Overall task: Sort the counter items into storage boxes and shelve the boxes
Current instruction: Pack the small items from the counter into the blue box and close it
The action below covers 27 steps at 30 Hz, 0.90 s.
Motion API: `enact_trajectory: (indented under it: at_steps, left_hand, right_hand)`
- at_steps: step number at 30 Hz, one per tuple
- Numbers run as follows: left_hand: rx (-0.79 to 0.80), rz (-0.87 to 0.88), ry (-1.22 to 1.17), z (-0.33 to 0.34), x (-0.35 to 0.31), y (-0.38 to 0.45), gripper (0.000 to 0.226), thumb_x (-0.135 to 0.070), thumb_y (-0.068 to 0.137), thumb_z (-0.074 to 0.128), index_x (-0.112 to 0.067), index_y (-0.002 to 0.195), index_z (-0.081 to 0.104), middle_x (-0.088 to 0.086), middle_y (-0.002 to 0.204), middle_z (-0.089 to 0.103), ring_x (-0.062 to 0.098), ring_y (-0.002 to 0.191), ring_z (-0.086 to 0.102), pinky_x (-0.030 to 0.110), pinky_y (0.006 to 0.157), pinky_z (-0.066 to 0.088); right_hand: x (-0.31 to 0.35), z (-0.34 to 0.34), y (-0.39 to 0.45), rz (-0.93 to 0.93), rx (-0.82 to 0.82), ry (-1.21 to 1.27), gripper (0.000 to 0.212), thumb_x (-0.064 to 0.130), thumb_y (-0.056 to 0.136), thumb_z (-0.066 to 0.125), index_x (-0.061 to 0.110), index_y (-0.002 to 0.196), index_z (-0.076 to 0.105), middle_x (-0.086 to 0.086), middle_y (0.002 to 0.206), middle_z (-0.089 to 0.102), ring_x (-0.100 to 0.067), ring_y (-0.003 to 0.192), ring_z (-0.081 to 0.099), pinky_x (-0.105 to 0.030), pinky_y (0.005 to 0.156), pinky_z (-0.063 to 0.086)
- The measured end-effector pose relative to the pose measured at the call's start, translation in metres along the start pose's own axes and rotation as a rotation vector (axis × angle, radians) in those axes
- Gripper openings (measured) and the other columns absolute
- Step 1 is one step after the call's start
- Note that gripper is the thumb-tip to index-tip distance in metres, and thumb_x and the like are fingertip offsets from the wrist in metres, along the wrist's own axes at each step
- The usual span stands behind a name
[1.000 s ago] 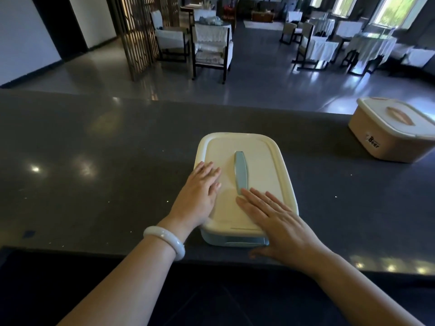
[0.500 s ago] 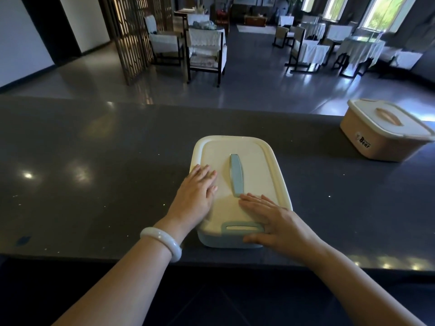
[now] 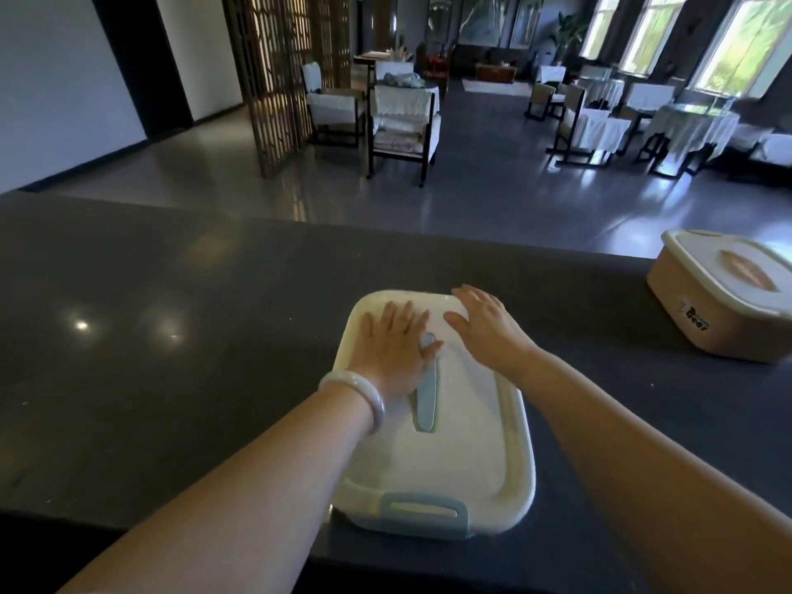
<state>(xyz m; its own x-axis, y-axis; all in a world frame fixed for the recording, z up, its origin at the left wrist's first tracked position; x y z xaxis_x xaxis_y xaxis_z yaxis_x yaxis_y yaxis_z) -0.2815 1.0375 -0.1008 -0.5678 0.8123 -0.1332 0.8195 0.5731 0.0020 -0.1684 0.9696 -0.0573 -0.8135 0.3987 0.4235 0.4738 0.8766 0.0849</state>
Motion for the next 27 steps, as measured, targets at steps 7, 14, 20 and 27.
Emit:
enact_trajectory:
  at_steps: [7, 14, 20, 27]
  left_hand:
    - [-0.068, 0.017, 0.041, 0.011, 0.001, -0.001, 0.062, -0.058, 0.097, 0.012, -0.031, 0.153, 0.004, -0.004, 0.162, -0.002, 0.023, 0.149, -0.002, 0.050, 0.118, 0.002]
    - [-0.103, 0.008, 0.054, 0.013, 0.004, -0.001, 0.066, -0.060, 0.094, 0.005, -0.030, 0.153, 0.000, -0.006, 0.162, -0.005, 0.020, 0.149, -0.006, 0.047, 0.119, -0.001]
    - [-0.114, -0.016, 0.054, 0.015, 0.003, -0.002, 0.069, -0.061, 0.088, -0.006, -0.034, 0.152, -0.003, -0.009, 0.161, -0.007, 0.018, 0.148, -0.009, 0.046, 0.118, -0.006]
    - [-0.057, -0.022, 0.021, 0.011, 0.001, -0.003, 0.066, -0.060, 0.094, 0.005, -0.033, 0.153, -0.001, -0.006, 0.162, -0.008, 0.019, 0.148, -0.011, 0.047, 0.118, -0.005]
  right_hand:
    - [-0.019, 0.026, 0.072, 0.100, 0.298, -0.042, 0.073, 0.053, 0.088, 0.058, 0.016, 0.147, 0.034, -0.009, 0.148, 0.041, -0.028, 0.132, 0.042, -0.034, 0.104, 0.036]
    - [-0.034, 0.034, 0.101, 0.040, 0.534, 0.051, 0.047, 0.071, 0.074, 0.062, 0.031, 0.097, 0.071, 0.010, 0.096, 0.068, -0.012, 0.090, 0.062, -0.029, 0.077, 0.045]
    - [-0.040, 0.039, 0.105, 0.055, 0.434, 0.278, 0.028, 0.051, 0.075, 0.074, 0.034, 0.097, 0.069, 0.012, 0.095, 0.068, -0.009, 0.091, 0.062, -0.026, 0.080, 0.049]
    - [-0.034, 0.032, 0.088, -0.057, 0.248, 0.346, 0.011, 0.037, 0.083, 0.070, 0.036, 0.094, 0.069, 0.012, 0.091, 0.068, -0.007, 0.088, 0.062, -0.019, 0.069, 0.045]
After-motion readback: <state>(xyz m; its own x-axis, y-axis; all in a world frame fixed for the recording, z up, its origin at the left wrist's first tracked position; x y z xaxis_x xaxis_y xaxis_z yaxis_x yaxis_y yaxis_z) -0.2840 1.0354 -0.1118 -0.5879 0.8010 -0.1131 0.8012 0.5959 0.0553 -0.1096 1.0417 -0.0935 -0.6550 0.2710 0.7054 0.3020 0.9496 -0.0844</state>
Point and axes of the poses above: each hand's wrist, its own y-axis towards the middle knuckle, its own z-axis out of the palm, x = y × z, the point moved 7 cm from there along y, towards the middle knuckle
